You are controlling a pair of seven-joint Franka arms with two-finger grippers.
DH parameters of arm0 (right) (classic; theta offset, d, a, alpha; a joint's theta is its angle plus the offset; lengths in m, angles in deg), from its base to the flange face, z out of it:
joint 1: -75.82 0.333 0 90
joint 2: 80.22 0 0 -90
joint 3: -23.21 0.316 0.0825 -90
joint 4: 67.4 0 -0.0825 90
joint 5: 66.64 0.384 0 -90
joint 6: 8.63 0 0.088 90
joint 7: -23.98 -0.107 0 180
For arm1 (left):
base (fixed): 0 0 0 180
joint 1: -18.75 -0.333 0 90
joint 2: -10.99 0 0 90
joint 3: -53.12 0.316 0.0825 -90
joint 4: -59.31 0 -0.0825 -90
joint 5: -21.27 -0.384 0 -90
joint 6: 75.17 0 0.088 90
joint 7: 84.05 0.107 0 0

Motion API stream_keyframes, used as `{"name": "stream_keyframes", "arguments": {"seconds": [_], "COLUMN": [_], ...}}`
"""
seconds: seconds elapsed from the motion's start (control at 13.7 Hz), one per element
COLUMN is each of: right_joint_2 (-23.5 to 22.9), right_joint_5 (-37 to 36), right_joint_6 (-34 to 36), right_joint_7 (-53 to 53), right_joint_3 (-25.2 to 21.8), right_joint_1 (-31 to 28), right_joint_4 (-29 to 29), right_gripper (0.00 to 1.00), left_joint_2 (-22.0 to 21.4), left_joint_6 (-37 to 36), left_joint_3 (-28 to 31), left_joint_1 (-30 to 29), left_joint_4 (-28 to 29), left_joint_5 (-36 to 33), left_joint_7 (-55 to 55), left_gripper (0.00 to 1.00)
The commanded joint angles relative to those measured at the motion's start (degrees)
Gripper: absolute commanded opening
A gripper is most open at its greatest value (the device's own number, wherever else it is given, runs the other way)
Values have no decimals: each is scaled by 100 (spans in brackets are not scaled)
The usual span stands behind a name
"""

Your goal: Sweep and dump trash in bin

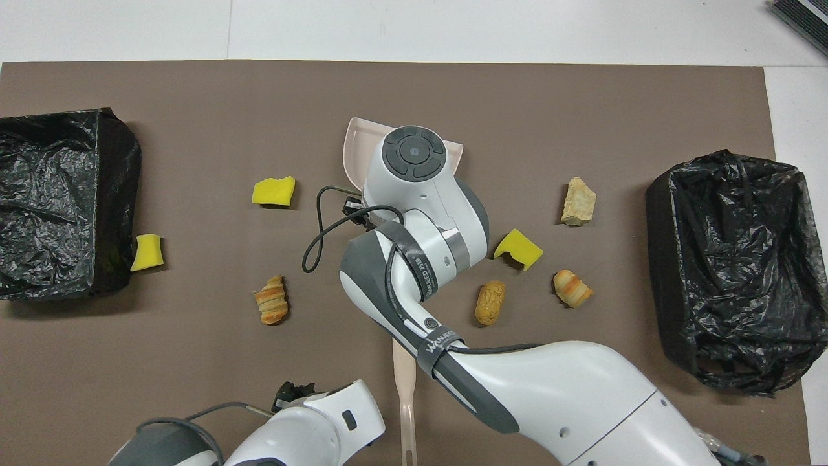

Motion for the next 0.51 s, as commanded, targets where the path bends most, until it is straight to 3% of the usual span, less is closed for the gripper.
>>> {"name": "stream_keyframes", "arguments": {"seconds": [0.0,0.22,0.44], "right_joint_2": [109,381,872], "right_joint_5": [-64,-55,33], "right_joint_6": [157,421,728], "right_joint_7": [493,985,1660], "right_joint_3": [33,33,33], "right_joint_1": [-166,-359,-736], "right_joint_4": [-77,-77,-68], "right_gripper": [0,0,0], "left_joint_2": [173,288,735], "left_joint_6": [513,776,1067], "left_joint_3": [72,28,-24], "left_joint_1": [314,594,762], "left_joint_4": [164,156,59], "left_joint_5": [57,57,57], "left_joint_7": [-325,-825,-1249], "left_gripper": [100,100,100]}}
